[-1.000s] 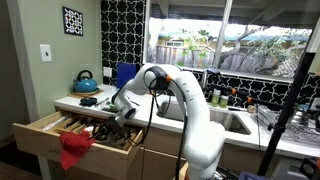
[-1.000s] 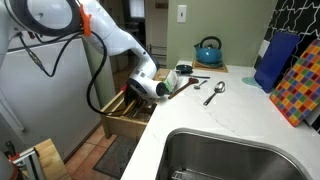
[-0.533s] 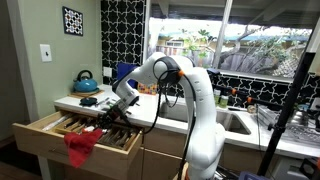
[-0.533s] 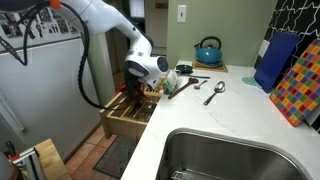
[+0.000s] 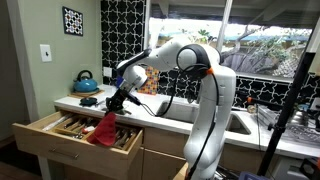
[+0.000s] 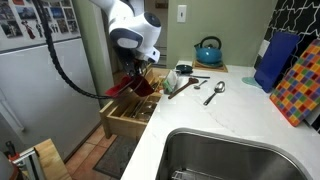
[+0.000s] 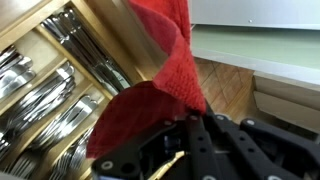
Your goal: Fold the towel and hang it over the edge of the drawer
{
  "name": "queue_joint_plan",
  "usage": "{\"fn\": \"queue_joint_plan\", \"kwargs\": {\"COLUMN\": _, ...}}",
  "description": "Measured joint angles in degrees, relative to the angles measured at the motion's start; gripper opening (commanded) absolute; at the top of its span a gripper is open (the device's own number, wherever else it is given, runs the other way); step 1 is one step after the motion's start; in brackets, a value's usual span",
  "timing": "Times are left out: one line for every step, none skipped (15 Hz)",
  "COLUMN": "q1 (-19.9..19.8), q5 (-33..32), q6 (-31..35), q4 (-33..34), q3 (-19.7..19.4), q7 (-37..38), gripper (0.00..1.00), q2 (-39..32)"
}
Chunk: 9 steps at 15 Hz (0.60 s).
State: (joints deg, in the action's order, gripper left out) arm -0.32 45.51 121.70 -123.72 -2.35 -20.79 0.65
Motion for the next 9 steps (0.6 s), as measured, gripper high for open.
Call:
{"fn": "queue_joint_plan", "kwargs": {"q1": -0.3, "q5": -2.3, "q6": 0.4, "q4": -0.3, "q3": 0.0, "q7": 0.2, "gripper": 0.01, "q2": 1.9}}
{"fn": "queue_joint_plan", "kwargs": {"q1": -0.6, "q5": -4.8, "q6": 0.9, "q4": -0.7, "q3": 0.0, "q7": 0.2, "gripper": 0.01, "q2": 3.8}}
{"fn": "queue_joint_plan", "kwargs": {"q1": -0.9, "q5": -7.2, "q6": 1.5, "q4": -1.1, "q3": 0.0, "q7": 0.5, "gripper": 0.01, "q2": 5.4}}
{"fn": "queue_joint_plan", "kwargs": {"q1": -1.1, "q5": -9.3, "q6": 2.3, "q4": -1.5, "q3": -0.1, "q7": 1.0, "gripper": 0.05, "q2": 7.0}}
{"fn": "queue_joint_plan", "kwargs": {"q1": -1.2, "q5": -9.7, "q6": 2.4, "q4": -1.5, "q3": -0.1, "q7": 1.2, "gripper": 0.05, "q2": 7.9}}
{"fn": "queue_joint_plan", "kwargs": {"q1": -1.1, "q5": -9.6, "q6": 2.3, "q4": -1.5, "q3": -0.2, "q7": 1.2, "gripper": 0.05, "q2": 8.1}}
{"fn": "queue_joint_plan", "kwargs": {"q1": -1.1, "q5": -9.6, "q6": 2.3, "q4": -1.5, "q3": -0.1, "q7": 1.2, "gripper": 0.05, "q2": 7.9}}
{"fn": "queue_joint_plan", "kwargs": {"q1": -1.0, "q5": -9.6, "q6": 2.3, "q4": -1.5, "q3": -0.1, "q7": 1.2, "gripper": 0.05, "q2": 7.5}}
{"fn": "queue_joint_plan", "kwargs": {"q1": -1.0, "q5": -9.6, "q6": 2.3, "q4": -1.5, "q3": -0.1, "q7": 1.2, "gripper": 0.05, "q2": 7.2}}
